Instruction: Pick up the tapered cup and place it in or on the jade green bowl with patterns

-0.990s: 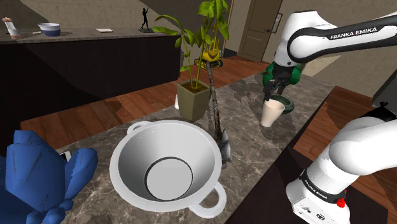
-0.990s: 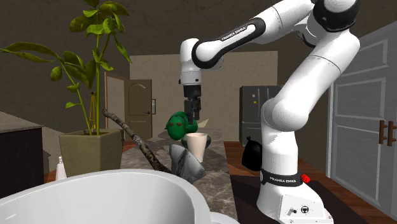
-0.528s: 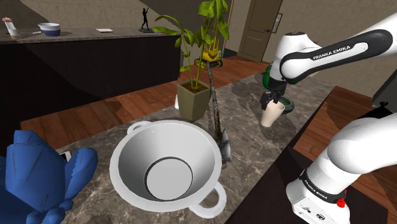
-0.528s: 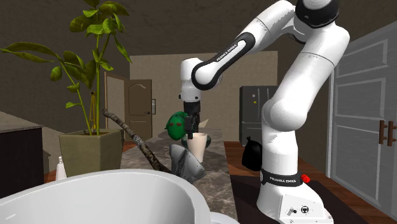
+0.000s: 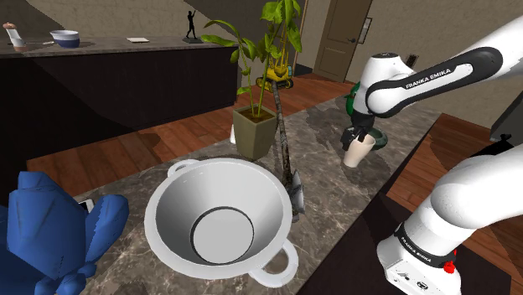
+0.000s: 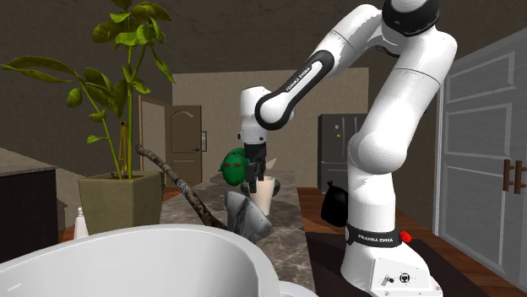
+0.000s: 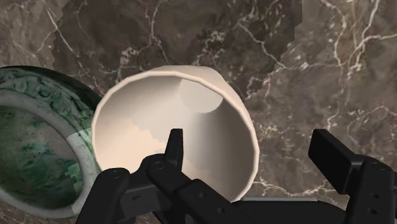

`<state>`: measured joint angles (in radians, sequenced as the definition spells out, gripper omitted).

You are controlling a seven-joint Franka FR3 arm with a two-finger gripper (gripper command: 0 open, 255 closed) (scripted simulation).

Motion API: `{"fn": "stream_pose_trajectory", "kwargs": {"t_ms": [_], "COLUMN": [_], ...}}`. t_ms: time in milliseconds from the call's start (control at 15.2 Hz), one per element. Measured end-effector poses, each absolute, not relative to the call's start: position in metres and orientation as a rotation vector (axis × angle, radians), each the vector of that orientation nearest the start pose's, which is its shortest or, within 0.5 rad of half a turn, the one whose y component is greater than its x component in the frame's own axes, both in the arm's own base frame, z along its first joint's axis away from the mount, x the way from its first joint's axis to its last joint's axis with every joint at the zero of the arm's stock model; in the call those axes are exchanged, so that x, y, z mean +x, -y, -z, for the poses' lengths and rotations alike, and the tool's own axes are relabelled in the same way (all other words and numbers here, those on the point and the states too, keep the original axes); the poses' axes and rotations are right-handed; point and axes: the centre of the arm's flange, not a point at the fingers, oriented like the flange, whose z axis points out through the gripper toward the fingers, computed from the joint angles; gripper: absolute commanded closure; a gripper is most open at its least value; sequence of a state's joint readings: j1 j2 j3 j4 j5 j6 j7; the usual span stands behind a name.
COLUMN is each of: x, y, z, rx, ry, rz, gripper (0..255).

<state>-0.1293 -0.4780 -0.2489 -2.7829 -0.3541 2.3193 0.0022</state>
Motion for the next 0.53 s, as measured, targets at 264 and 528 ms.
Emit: {"fn": "stream_pose_trajectory", "kwargs": {"t_ms": [264,528], "x": [0.3343,0.3343], "y": [0.1311,0.1311], "z": [-0.3448,-0.3448], "rx": [-3.283,-3.283], "ry": [-0.186,-0.186], "rz": [-0.017,-0.017], "gripper": [0,255]}}
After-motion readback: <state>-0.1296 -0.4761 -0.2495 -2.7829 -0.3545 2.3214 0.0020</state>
